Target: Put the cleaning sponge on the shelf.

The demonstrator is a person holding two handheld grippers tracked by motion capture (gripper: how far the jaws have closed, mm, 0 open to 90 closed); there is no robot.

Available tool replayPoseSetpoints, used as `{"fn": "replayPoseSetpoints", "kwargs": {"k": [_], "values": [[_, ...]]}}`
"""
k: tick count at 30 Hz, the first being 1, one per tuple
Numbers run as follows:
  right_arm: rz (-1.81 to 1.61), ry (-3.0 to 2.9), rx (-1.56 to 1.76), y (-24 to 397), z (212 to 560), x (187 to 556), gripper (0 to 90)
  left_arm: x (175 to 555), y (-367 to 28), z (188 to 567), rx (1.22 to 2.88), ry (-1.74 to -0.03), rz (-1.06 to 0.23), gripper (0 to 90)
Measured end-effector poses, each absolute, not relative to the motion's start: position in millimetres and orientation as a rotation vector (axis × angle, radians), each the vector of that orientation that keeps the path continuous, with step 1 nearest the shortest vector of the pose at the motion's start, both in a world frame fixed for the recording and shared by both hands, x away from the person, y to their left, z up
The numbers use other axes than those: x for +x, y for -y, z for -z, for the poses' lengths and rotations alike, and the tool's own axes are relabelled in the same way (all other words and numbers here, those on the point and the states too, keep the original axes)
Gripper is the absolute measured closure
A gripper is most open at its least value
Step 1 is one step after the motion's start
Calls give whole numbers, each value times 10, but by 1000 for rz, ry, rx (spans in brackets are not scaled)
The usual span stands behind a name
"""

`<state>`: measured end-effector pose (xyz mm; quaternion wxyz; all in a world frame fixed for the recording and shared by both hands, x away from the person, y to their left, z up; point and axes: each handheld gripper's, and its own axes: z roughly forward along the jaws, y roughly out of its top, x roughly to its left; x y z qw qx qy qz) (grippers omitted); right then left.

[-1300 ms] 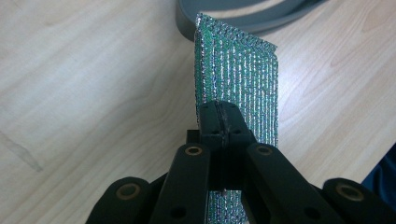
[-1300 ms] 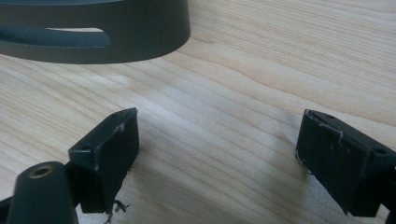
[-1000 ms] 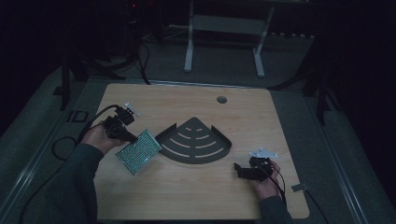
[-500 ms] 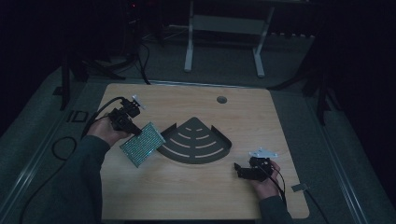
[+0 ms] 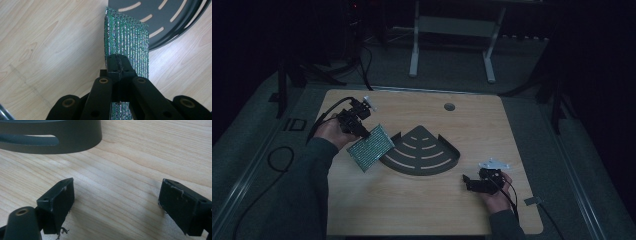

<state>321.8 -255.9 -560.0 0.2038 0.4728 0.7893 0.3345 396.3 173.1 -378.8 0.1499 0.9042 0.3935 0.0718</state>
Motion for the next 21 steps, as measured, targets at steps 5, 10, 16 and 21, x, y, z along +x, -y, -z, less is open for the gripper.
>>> {"fn": "replayPoseSetpoints", "kwargs": {"k": [5,10,16,21], "values": [[-933,-2203,1318,2560,5600,3217,129,4016,-1658,3770,2612,-1130,-196,900],[-934,-2203,1319,2559,5600,3217,129,4070,-1599,3758,2612,-1129,-193,900],[-934,-2203,1317,2560,5600,3217,129,4114,-1546,3807,2613,-1130,-182,900],[-934,-2203,1318,2560,5599,3217,129,4146,-1505,3825,2611,-1136,-182,900]]}}
